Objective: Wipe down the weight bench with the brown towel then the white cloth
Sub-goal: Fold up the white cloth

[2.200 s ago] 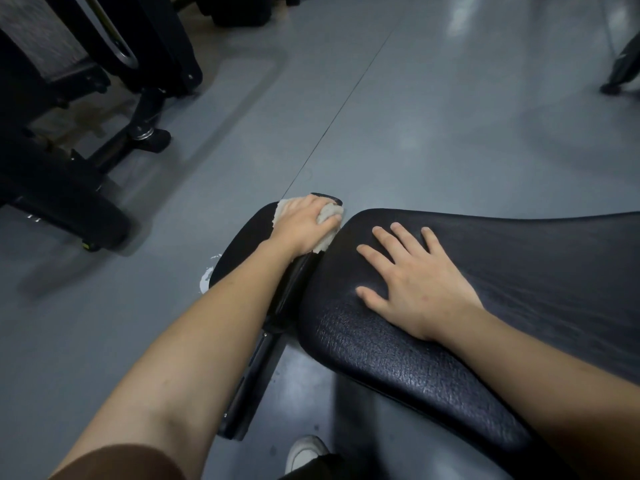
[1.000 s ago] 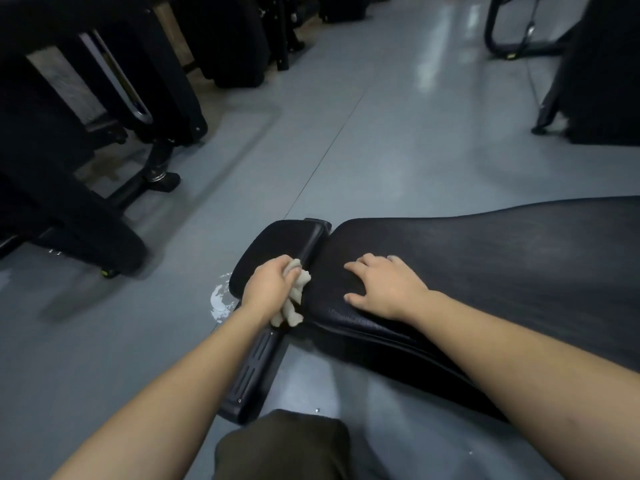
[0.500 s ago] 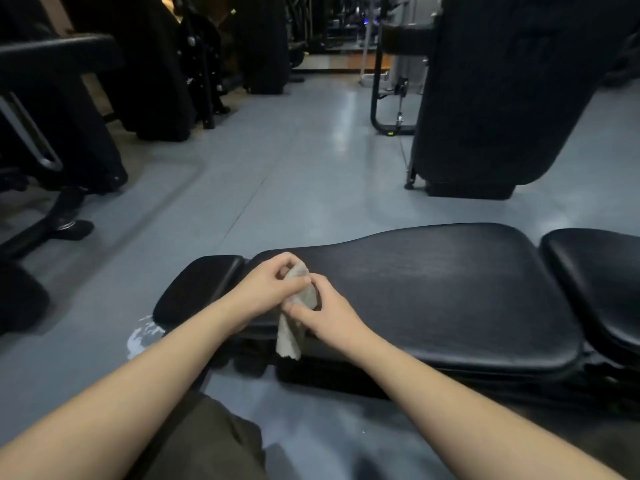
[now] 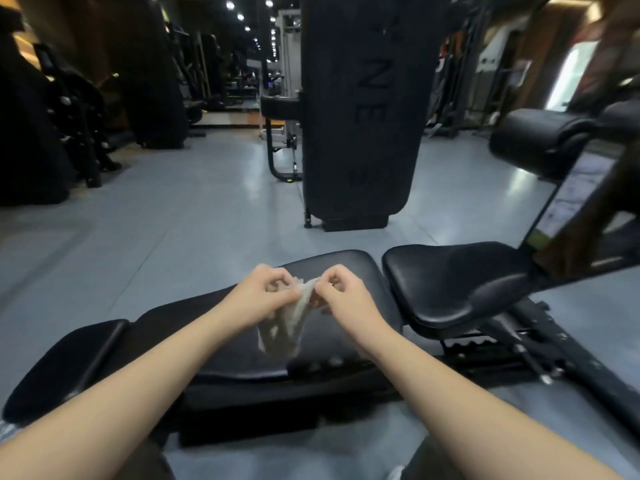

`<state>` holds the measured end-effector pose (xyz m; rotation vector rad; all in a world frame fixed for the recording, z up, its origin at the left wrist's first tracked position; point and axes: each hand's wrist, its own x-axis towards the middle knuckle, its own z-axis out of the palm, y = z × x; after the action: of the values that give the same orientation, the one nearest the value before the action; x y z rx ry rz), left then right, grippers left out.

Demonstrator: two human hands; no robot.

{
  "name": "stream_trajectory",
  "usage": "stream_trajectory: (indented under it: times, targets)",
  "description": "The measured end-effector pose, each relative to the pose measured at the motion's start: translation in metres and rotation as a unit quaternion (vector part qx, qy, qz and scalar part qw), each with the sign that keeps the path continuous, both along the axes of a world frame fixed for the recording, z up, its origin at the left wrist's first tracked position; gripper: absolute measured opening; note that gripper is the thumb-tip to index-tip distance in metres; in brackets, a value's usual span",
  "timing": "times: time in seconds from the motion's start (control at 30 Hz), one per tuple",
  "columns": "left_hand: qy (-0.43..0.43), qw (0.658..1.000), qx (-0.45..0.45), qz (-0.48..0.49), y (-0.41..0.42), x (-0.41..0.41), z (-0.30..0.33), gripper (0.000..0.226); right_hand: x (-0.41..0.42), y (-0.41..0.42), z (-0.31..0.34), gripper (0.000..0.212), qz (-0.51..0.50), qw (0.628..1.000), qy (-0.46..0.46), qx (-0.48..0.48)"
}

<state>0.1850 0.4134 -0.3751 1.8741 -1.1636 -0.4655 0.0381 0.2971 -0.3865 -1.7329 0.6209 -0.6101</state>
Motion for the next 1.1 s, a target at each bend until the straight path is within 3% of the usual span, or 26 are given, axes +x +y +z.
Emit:
stream_trajectory:
  times: [0.1, 0.23, 0.4, 0.5, 0.57, 0.63, 0.77, 1.1]
  targets:
    - [-0.064, 0.997, 0.002, -0.035, -0.035, -0.024, 0.019, 0.016, -0.032, -0.025, 0.028, 0.016, -0.017, 0.997, 0.003, -0.077]
    - [-0.016, 0.992, -0.027, -0.120, -0.081, -0.066, 0.057, 0.037, -0.075, -0.062, 0.061, 0.015, -0.050, 0.989, 0.014, -0.137]
    - [-0.058, 0.981, -0.061, -0.176, -0.136, -0.117, 0.093, 0.010, -0.128, -0.102, 0.094, 0.017, -0.081, 0.984, 0.005, -0.160]
    - [-0.008, 0.977, -0.071, -0.199, -0.161, -0.143, 0.116, 0.014, -0.163, -0.124, 0.108, 0.020, -0.073, 0.989, 0.003, -0.127]
    - [0.019, 0.972, -0.087, -0.217, -0.177, -0.157, 0.130, 0.011, -0.189, -0.138, 0.114, 0.024, -0.048, 0.987, 0.064, -0.136]
    - [0.026, 0.969, -0.104, -0.222, -0.193, -0.169, 0.142, 0.008, -0.212, -0.150, 0.119, 0.035, -0.026, 0.984, 0.106, -0.138]
    - [-0.014, 0.970, -0.116, -0.213, -0.222, -0.189, 0.165, 0.011, -0.251, -0.171, 0.137, 0.034, -0.050, 0.988, 0.088, -0.117]
    - [0.049, 0.968, -0.174, -0.174, -0.300, -0.224, 0.217, 0.013, -0.314, -0.234, 0.225, 0.010, -0.218, 0.916, 0.127, -0.311]
